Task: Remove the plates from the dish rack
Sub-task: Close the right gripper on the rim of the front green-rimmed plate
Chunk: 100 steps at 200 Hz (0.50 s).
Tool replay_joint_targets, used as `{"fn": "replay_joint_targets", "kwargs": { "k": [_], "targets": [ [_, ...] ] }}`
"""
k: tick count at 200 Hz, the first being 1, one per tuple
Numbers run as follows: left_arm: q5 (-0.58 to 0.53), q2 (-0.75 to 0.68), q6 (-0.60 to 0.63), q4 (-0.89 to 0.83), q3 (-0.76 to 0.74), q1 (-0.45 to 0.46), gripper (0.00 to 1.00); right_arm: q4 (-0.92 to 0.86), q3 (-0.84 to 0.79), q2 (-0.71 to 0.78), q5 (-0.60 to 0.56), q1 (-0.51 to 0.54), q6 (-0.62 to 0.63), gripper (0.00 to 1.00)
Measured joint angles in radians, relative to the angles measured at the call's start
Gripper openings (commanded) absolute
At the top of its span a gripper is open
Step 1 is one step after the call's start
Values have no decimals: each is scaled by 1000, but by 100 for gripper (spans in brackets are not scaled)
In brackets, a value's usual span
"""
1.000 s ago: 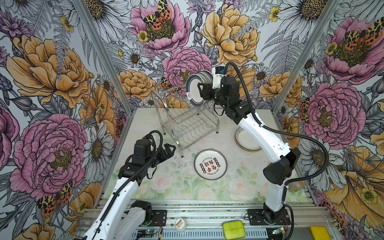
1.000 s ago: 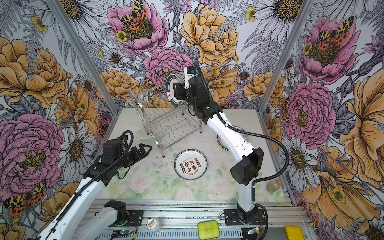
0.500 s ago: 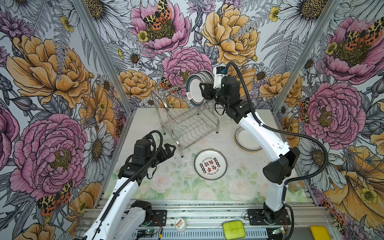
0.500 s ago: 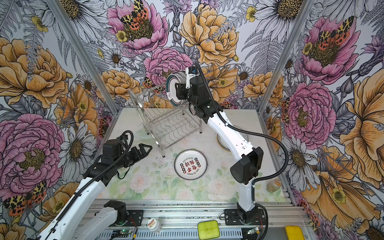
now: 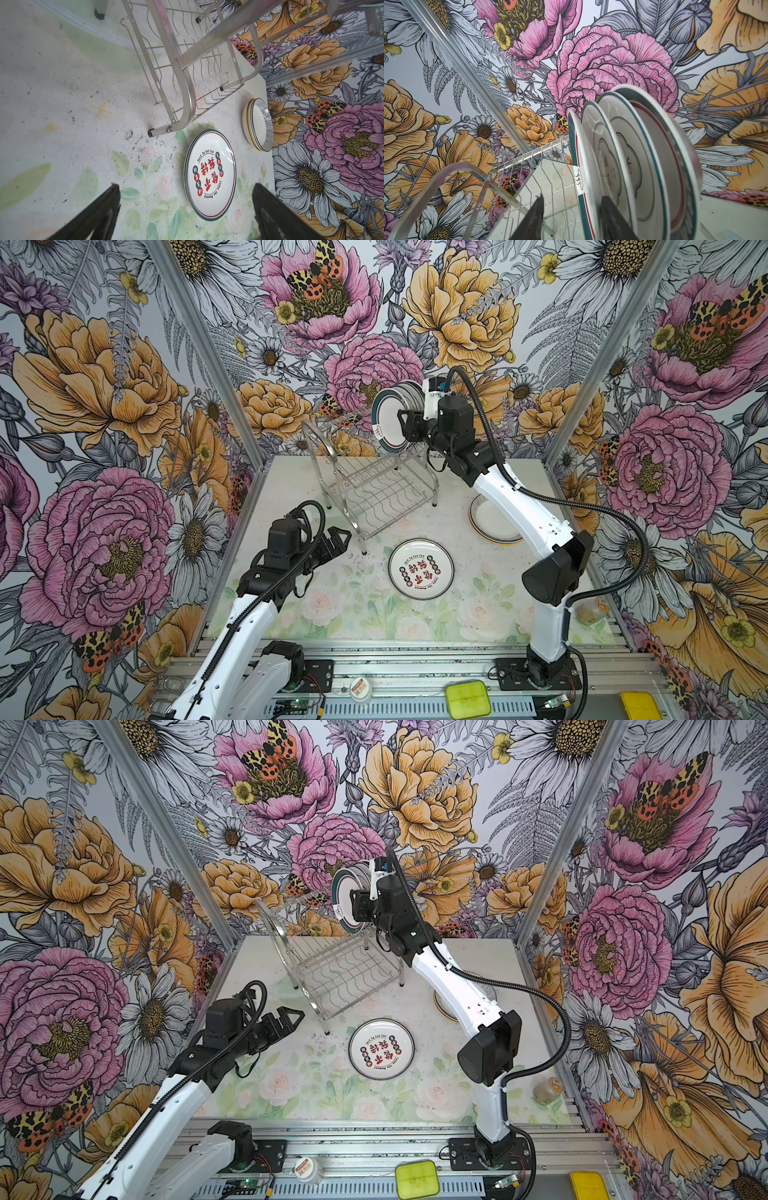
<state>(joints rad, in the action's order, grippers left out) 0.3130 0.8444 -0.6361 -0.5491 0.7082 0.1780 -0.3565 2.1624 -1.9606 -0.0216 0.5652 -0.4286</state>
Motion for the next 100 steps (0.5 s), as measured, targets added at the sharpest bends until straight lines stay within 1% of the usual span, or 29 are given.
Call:
{"fn": "replay_joint_targets", "kwargs": {
  "k": [39,100],
  "targets": [
    [3,0,0,0,0,-6,99,-1,0,0,-6,-2,1,36],
    [6,2,0,0,0,-6,99,-3,0,-31,-63,8,21,32]
  ]
}}
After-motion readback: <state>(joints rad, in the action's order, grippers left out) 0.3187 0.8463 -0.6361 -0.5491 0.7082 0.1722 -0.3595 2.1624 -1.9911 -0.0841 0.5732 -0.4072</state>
